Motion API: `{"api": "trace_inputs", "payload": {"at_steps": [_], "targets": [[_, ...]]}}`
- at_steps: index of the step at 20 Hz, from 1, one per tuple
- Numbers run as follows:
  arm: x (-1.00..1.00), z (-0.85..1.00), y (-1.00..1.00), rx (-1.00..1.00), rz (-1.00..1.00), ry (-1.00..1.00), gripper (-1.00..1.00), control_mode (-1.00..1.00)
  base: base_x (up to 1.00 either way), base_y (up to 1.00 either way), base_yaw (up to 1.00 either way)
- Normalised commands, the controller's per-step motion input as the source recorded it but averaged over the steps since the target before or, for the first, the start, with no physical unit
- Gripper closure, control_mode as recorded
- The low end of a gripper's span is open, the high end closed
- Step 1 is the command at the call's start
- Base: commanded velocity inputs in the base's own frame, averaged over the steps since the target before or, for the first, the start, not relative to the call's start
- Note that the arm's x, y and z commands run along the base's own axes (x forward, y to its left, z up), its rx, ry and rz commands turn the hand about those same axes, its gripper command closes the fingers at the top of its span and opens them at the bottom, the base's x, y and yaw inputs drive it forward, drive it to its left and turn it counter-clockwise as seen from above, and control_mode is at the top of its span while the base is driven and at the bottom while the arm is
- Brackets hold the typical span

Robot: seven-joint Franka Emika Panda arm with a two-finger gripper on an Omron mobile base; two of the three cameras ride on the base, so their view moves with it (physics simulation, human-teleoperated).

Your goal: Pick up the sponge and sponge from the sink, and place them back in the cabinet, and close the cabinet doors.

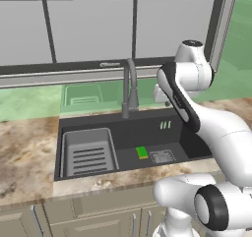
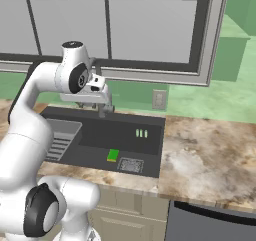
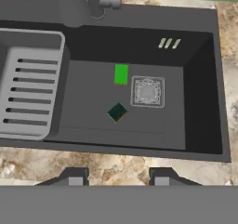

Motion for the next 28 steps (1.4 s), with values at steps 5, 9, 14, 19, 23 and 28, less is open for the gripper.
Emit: {"api": "trace_inputs", "payload": {"at_steps": [5,9,14,19,23,28], "targets": [[0.00,-0.06,-0.02,0.03,0.00,0.05,-1.00,-1.00,0.00,0.00,0.00],[0.00,-0.32,-0.15,0.06,0.00,0.03,-1.00,-1.00,0.00,0.00,0.00],[0.00,-0.45,-0.18,0.03,0.00,0.00,-1.00,-1.00,0.00,0.00,0.00],[0.06,-0.46,-0.10,0.00,0.00,0.00,-1.00,-1.00,0.00,0.00,0.00],[0.19,-0.47,0.00,-0.02,0.00,0.00,-1.00,-1.00,0.00,0.00,0.00],[0.18,-0.46,0.00,0.00,0.00,0.00,-1.00,-1.00,0.00,0.00,0.00]]}}
